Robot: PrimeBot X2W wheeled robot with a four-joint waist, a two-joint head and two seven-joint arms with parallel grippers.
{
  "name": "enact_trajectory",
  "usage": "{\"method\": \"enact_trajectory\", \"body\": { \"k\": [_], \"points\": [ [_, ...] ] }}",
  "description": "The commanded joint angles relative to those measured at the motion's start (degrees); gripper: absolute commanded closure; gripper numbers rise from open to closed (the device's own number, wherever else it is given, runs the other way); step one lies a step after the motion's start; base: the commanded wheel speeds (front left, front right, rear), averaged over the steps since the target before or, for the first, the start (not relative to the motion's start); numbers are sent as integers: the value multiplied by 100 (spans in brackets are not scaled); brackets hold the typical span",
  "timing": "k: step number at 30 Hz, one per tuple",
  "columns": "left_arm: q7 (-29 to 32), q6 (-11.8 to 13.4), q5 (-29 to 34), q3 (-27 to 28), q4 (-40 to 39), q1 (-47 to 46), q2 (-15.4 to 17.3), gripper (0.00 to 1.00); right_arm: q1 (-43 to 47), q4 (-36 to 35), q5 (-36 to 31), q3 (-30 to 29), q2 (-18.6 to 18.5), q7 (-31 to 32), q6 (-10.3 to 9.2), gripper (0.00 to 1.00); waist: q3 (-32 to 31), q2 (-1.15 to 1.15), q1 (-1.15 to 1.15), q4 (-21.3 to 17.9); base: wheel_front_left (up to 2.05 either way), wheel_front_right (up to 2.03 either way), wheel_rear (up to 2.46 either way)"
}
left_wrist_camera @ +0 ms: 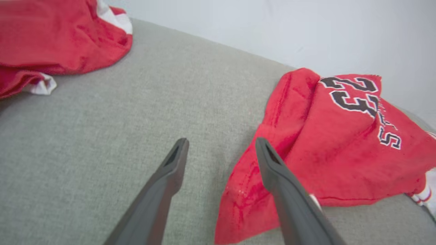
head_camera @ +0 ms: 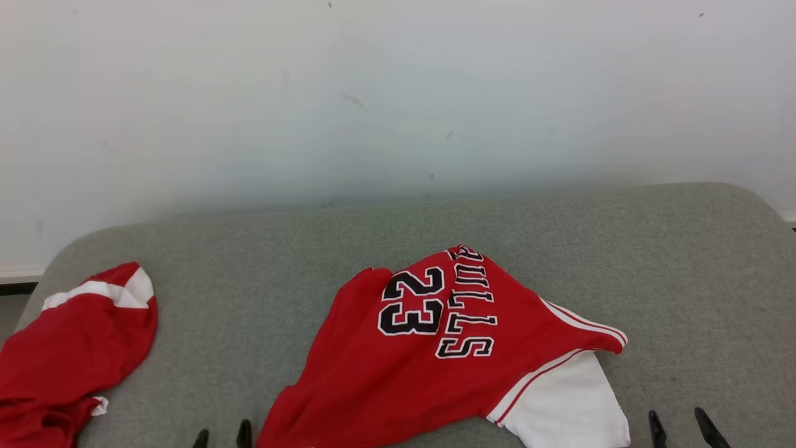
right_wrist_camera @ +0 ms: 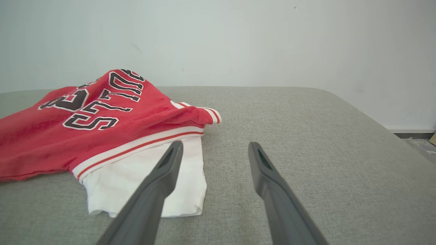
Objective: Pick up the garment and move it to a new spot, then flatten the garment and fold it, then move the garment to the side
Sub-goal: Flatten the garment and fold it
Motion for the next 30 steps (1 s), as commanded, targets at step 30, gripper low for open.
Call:
{"method": "enact_trajectory", "body": {
  "k": [30],
  "points": [
    [-16, -526, 2782, 1449, -1792, 1237, -1122, 0, 297, -718, 316, 561, -282, 7, -13, 0, -160, 0, 0, -12, 0, 0, 0]
  ]
}}
